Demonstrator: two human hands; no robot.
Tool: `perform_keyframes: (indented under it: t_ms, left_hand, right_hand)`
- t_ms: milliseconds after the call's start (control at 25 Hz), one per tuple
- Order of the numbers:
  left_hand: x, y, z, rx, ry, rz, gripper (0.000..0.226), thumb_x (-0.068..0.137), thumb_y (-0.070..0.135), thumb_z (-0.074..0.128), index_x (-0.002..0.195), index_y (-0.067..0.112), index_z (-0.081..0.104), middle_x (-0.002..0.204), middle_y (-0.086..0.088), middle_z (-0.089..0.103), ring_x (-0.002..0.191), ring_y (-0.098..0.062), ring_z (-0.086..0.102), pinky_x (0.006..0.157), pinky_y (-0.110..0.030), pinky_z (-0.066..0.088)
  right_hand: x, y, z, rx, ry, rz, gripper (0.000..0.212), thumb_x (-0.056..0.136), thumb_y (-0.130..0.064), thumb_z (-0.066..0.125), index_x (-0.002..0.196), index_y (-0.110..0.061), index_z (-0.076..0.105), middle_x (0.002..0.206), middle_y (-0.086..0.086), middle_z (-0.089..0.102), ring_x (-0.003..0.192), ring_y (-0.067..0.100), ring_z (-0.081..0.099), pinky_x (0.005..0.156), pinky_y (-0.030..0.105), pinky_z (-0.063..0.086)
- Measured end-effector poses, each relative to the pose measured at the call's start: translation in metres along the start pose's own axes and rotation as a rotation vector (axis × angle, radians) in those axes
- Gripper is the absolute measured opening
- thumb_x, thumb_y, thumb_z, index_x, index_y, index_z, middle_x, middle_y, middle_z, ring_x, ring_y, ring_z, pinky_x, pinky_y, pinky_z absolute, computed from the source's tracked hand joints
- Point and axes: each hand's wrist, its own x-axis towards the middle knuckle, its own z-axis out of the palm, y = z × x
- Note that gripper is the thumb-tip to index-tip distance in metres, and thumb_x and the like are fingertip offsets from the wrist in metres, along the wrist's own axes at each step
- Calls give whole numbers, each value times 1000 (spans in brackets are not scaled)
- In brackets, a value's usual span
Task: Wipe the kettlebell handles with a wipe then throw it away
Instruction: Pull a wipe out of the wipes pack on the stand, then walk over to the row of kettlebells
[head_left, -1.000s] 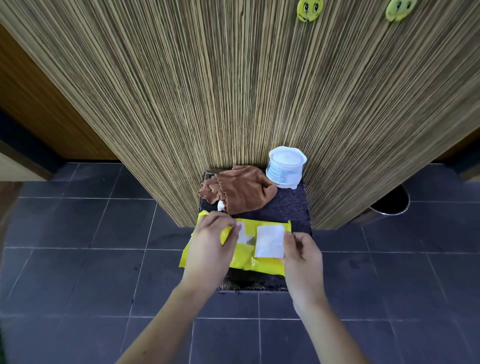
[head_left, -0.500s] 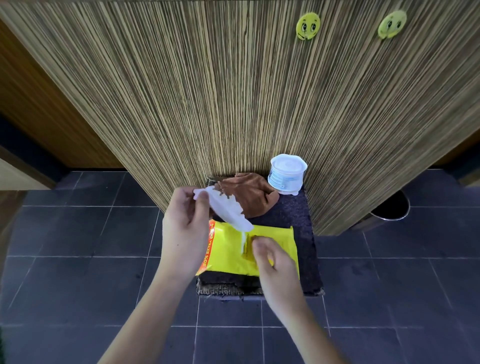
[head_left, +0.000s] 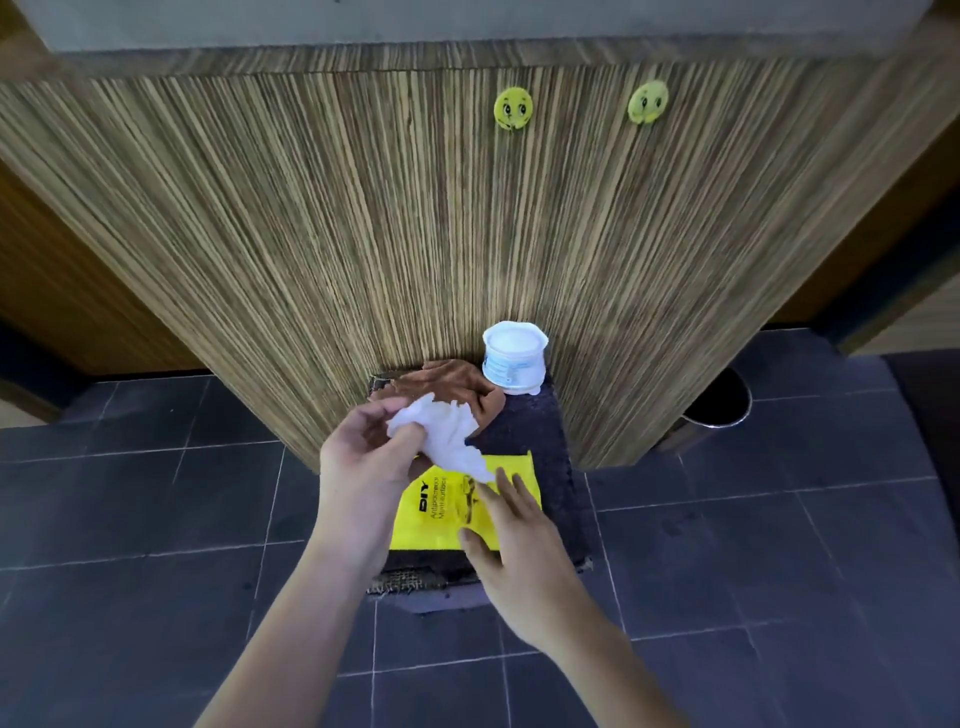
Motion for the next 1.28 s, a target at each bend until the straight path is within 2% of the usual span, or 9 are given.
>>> perform_keyframes:
  t_ms: [120, 240, 400, 600, 680, 760, 1000, 1160, 1280]
  left_hand:
    - [-29, 24, 35, 56, -186, 27, 20, 92, -7, 63, 103, 3, 75, 105, -16, 78, 106, -35, 73, 93, -46, 58]
    - [-71, 61, 83, 166, -348, 133, 14, 95, 4, 66, 96, 11, 79, 100, -10, 79, 103, -35, 73, 92, -51, 58]
    - [-157, 140, 164, 244, -540, 370, 15, 98, 11, 64, 96, 20, 75, 93, 8, 79, 89, -3, 72, 80, -25, 53]
    - [-309, 223, 257, 185, -794, 544, 14, 97, 10, 66, 96, 22, 73, 95, 6, 78, 91, -10, 74, 85, -25, 55]
    - [-380, 237, 286, 159, -880, 594, 12, 93, 11, 71, 93, 23, 73, 91, 10, 77, 85, -6, 72, 78, -16, 55]
    - [-460, 240, 307, 154, -949, 640, 12, 91, 14, 74, 92, 26, 72, 90, 15, 75, 83, -4, 70, 71, -12, 53]
    - [-671, 188, 349, 123, -1168, 619, 13, 92, 15, 74, 92, 27, 70, 89, 26, 72, 78, 9, 66, 72, -27, 57]
    - [-768, 138, 388, 113, -1295, 525, 13, 92, 8, 72, 91, 21, 71, 91, 3, 77, 86, -17, 72, 80, -34, 56]
    - [-810, 113, 426, 135, -1358, 547, 13, 92, 9, 70, 92, 22, 71, 91, 3, 78, 87, -14, 73, 81, -29, 55]
  right_hand:
    - [-36, 7, -60, 108, 140, 61, 55, 101, -48, 46, 152, -26, 39, 166, -5, 23, 154, 12, 15, 124, 36, 23]
    - [-84, 9, -143, 210, 331, 138, 50, 101, -46, 50, 147, -27, 46, 158, -8, 38, 147, 5, 30, 122, 29, 26]
    - [-193, -7, -284, 277, 606, 258, 37, 101, -47, 47, 137, -41, 47, 143, -26, 45, 133, -5, 40, 114, 23, 32]
    - [-385, -19, -423, 255, 950, 436, 41, 99, -52, 49, 139, -41, 48, 135, -29, 51, 129, -8, 43, 104, 20, 35]
    - [-476, -22, -456, 217, 1081, 495, 42, 99, -52, 51, 138, -37, 51, 135, -26, 54, 130, -6, 45, 109, 25, 38]
    - [-576, -20, -476, 177, 1197, 551, 39, 99, -50, 52, 135, -35, 55, 134, -25, 57, 128, -5, 48, 111, 27, 39]
    - [-818, 4, -474, 94, 1346, 752, 40, 97, -55, 51, 130, -34, 57, 129, -22, 59, 126, -1, 51, 110, 32, 42]
    - [-916, 45, -468, 40, 1353, 862, 41, 97, -54, 51, 129, -30, 57, 127, -19, 59, 126, 3, 50, 107, 28, 40]
    - [-955, 89, -473, 33, 1336, 910, 41, 98, -53, 51, 128, -27, 59, 127, -12, 61, 124, 7, 52, 105, 28, 40]
